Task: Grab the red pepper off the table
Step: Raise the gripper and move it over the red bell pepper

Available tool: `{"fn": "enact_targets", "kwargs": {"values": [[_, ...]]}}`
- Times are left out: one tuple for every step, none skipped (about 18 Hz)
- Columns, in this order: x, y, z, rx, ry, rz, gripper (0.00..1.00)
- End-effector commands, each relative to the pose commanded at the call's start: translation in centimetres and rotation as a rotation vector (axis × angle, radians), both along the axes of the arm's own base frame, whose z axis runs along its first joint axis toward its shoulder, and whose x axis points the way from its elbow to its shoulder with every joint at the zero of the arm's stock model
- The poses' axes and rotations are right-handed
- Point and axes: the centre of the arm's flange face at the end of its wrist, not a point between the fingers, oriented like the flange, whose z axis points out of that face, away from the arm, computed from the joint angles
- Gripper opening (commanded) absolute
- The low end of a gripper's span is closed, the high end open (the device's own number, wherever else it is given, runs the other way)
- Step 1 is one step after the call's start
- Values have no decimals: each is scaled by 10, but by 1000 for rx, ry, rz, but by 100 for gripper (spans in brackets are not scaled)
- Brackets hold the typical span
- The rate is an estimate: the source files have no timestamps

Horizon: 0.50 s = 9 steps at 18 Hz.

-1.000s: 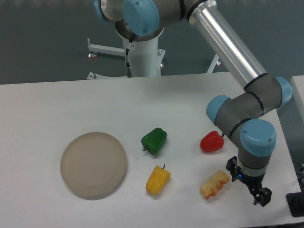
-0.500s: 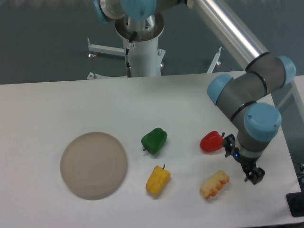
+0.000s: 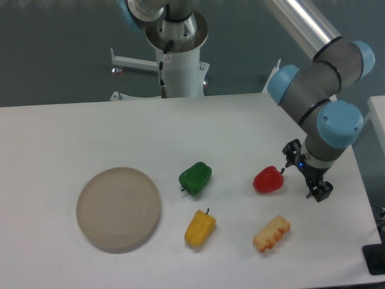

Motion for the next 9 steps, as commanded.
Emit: {"fn": "enact_targets", "kwargs": {"values": [[2,-2,-3,-5,-6,0,100],[5,-4,-7,-11,-13,0,100],[9,-6,-10,-16,-22,-1,100],[11,-8,-14,-14,-19,0,100],[12,-8,-18,-9,-13,0,100],[14,-9,-22,-5,-8,-1,100],[15,-8,-23,1,-1,0,100],[17,-7,-27,3,4,0,100],[20,-9,-33,-1,-3,-3,100]]}}
